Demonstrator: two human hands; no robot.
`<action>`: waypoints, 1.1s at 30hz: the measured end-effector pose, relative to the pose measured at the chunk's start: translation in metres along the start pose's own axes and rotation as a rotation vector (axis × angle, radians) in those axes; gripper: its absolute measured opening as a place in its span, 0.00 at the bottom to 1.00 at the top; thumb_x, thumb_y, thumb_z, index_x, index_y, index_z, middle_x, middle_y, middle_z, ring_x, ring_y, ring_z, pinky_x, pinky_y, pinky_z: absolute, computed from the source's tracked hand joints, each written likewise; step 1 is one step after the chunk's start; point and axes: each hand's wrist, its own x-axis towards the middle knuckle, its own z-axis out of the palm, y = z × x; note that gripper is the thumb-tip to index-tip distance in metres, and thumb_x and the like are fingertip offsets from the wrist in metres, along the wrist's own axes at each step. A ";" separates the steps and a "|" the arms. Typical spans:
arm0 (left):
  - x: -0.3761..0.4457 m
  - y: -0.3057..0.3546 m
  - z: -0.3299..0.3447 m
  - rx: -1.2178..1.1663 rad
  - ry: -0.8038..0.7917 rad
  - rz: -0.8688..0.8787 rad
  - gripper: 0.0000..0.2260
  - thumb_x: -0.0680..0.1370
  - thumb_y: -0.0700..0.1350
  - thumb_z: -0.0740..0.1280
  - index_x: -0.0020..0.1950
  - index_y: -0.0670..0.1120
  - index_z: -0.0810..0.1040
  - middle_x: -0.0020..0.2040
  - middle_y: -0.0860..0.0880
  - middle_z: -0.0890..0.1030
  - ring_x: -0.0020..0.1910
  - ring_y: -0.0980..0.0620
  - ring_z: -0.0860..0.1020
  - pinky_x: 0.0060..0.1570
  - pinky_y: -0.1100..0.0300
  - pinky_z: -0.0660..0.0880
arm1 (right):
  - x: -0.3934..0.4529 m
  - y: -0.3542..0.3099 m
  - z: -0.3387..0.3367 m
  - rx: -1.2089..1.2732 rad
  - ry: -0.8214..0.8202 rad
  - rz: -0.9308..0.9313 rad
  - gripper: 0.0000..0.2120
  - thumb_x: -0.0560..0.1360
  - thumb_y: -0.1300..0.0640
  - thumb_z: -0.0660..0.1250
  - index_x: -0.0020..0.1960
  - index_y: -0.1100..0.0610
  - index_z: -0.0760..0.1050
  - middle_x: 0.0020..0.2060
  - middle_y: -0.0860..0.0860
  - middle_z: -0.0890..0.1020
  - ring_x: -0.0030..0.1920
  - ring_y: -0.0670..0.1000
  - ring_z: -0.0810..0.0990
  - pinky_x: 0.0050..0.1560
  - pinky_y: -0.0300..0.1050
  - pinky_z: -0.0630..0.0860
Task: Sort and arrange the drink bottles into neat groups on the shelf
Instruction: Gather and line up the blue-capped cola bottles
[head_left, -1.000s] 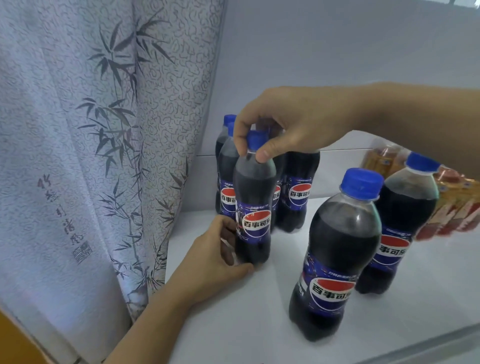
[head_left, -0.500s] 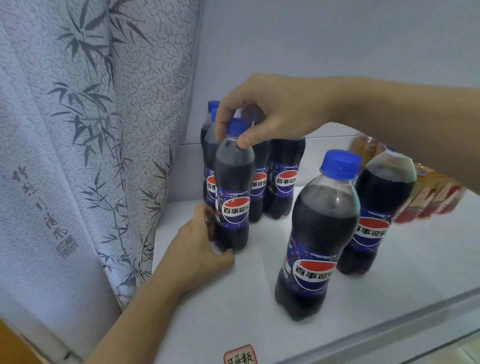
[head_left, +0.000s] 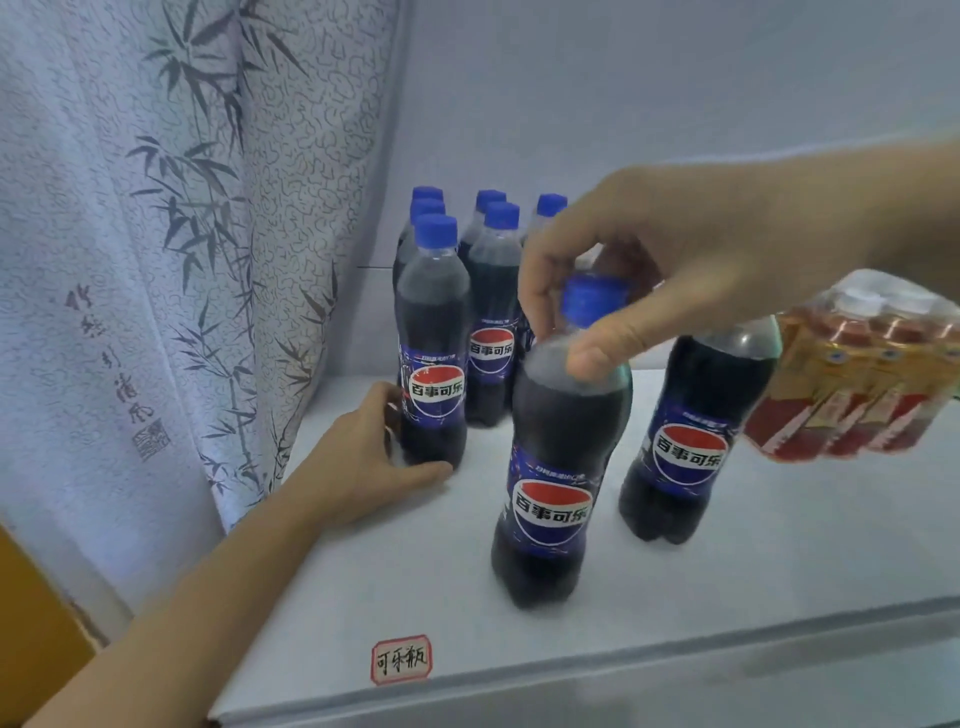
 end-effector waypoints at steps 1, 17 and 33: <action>0.000 0.000 0.001 0.009 0.007 -0.005 0.34 0.64 0.61 0.81 0.62 0.54 0.69 0.47 0.61 0.77 0.41 0.61 0.75 0.39 0.66 0.69 | -0.001 0.002 0.002 0.016 0.042 -0.012 0.12 0.70 0.45 0.75 0.48 0.50 0.80 0.40 0.44 0.84 0.35 0.51 0.84 0.38 0.43 0.82; -0.005 0.001 0.000 0.125 0.027 0.063 0.36 0.67 0.63 0.79 0.67 0.51 0.69 0.48 0.56 0.79 0.43 0.57 0.77 0.44 0.58 0.73 | 0.065 0.058 -0.011 -0.213 0.256 0.176 0.03 0.76 0.50 0.74 0.48 0.47 0.81 0.46 0.46 0.86 0.43 0.50 0.86 0.41 0.33 0.72; 0.000 -0.006 0.006 0.103 0.056 0.041 0.41 0.59 0.74 0.72 0.66 0.56 0.68 0.48 0.56 0.80 0.41 0.54 0.77 0.46 0.51 0.77 | -0.050 0.048 -0.007 -0.236 0.305 0.360 0.27 0.69 0.28 0.57 0.57 0.44 0.76 0.48 0.42 0.80 0.44 0.44 0.80 0.40 0.41 0.71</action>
